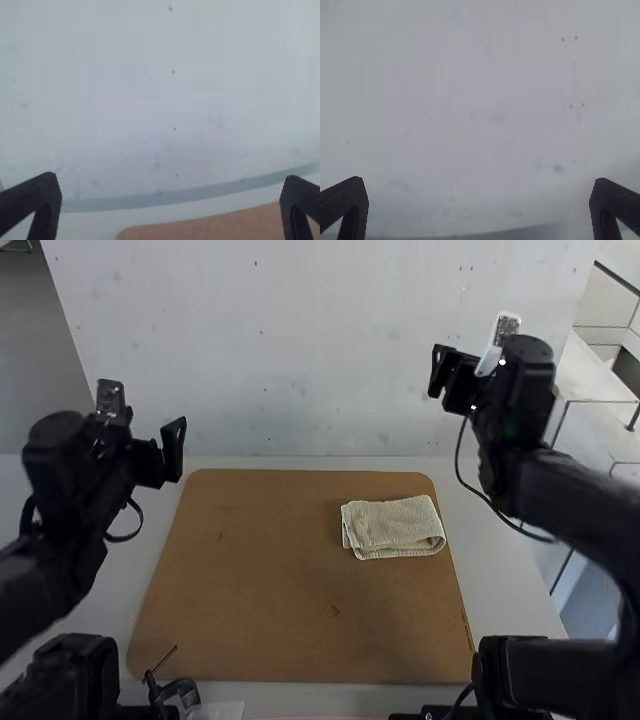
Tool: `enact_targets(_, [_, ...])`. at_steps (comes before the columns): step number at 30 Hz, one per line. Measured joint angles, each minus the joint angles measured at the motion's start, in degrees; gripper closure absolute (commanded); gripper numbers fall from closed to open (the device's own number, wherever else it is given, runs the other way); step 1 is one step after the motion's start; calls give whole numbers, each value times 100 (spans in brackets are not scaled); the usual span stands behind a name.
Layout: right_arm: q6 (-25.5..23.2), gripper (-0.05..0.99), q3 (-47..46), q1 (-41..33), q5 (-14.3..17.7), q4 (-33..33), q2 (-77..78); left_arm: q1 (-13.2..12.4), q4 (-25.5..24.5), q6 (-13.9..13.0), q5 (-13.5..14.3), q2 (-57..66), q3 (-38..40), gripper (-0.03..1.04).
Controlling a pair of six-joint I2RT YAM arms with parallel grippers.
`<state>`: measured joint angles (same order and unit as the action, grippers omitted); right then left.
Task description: Fold the towel.
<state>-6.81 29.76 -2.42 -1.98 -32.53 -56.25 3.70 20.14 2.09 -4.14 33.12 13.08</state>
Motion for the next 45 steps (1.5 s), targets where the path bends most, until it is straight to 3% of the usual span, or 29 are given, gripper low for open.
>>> enact_targets(3, [212, -3, 7, -155, 114, 413, 866, 0, -199, -63, 74, -1589, -278, 2])
enact_targets(5, [350, -3, -2, -332, 181, 391, 1408, 0, 133, -129, 146, -2382, -442, 3])
enact_targets(10, [400, -3, -1056, 72, 389, -494, 1969, 0, 363, -291, 289, -2459, -780, 3])
enact_targets(14, [341, -3, -1978, 435, 483, -498, 2081, 0, 345, -404, 203, -2459, -1080, 3])
enact_targets(18, [531, -3, -2802, 439, 492, -505, 3195, 0, 249, -629, -4, -2455, -1156, 1])
enact_targets(22, [605, -3, -2903, 428, 492, 693, 3788, 0, -284, -817, -144, -2455, -1165, 0])
enact_targets(29, [444, -3, -2905, 820, 498, 1325, 4151, 20, -621, -890, -188, -2457, -1165, 0])
enact_targets(35, [433, -3, -2903, 341, 483, 2107, 4843, 114, -629, -892, -190, -2457, -1165, 1])
enact_targets(42, [411, -3, -2903, 332, 485, 3101, 5565, 129, -981, -822, -188, -2457, -1165, 1])
enact_targets(45, [321, -3, -2903, 334, 485, 3230, 5565, 129, -1016, -752, -166, -2457, -1165, 1])
